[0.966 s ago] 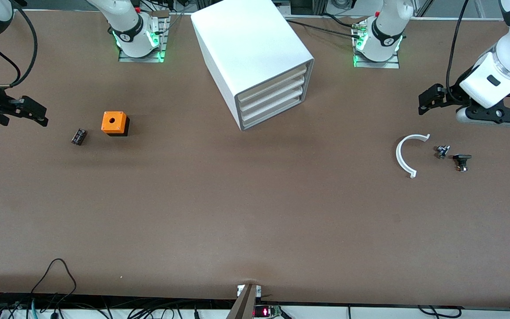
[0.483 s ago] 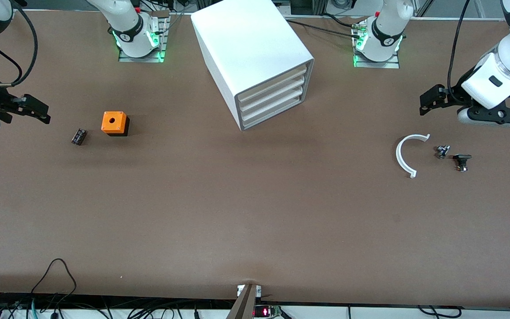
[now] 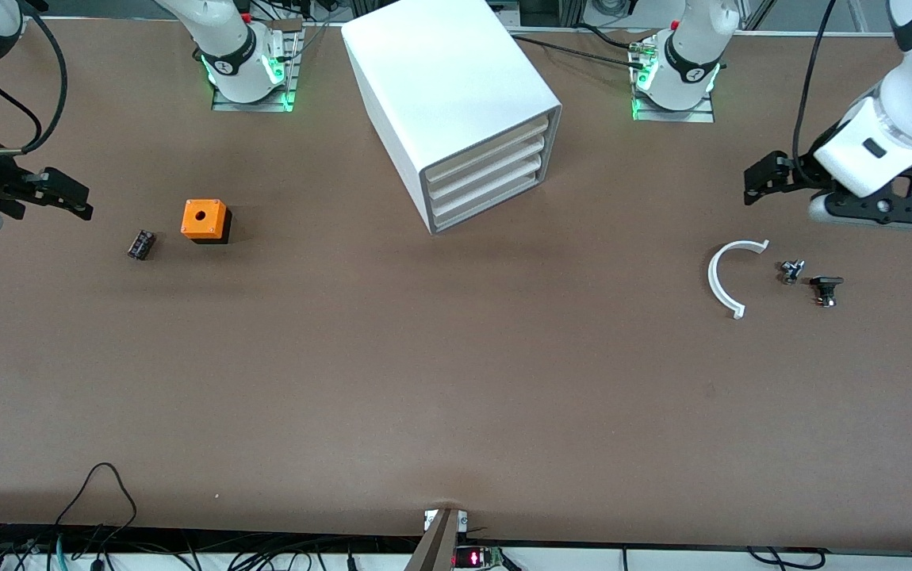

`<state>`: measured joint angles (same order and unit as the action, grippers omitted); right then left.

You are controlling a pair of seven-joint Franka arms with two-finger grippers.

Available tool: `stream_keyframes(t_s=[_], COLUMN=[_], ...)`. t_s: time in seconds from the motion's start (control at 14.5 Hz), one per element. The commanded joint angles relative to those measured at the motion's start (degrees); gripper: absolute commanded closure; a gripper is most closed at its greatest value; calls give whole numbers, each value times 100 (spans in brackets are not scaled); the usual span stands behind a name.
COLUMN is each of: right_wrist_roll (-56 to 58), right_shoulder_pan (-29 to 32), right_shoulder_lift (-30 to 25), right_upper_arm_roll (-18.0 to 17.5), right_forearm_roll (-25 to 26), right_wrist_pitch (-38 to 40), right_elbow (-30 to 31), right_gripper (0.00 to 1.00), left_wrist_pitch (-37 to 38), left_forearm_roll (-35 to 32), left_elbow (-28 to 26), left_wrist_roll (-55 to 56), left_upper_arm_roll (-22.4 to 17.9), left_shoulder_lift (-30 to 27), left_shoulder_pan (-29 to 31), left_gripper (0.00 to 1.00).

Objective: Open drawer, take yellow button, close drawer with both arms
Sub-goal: 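Reach the left gripper toward the white cabinet's drawer handle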

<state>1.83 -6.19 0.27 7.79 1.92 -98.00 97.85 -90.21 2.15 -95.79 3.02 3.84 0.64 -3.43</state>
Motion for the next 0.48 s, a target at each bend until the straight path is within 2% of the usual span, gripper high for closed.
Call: stream_keyframes(t_s=[0.0,0.21,0.41], right_wrist_roll=[19,28,28], right_shoulder_pan=[22,22,22], right_shoulder_lift=[-80,-202,-238], right_upper_arm_roll=[-5,4,4], right_forearm_roll=[-104,-95,-78], right_wrist_pitch=[97,124,194], right_elbow=[6,119,155], right_gripper=[0,0,0], left_wrist_pitch=[485,820,1031], left_forearm_roll=[30,476,1907], left_elbow=[27,-35,-456], left_wrist_roll=[-91,-266,-275], left_upper_arm_roll=[46,186,301], left_shoulder_lift=[444,752,1069], left_shoulder_pan=[-18,-9,-9], left_gripper=[0,0,0])
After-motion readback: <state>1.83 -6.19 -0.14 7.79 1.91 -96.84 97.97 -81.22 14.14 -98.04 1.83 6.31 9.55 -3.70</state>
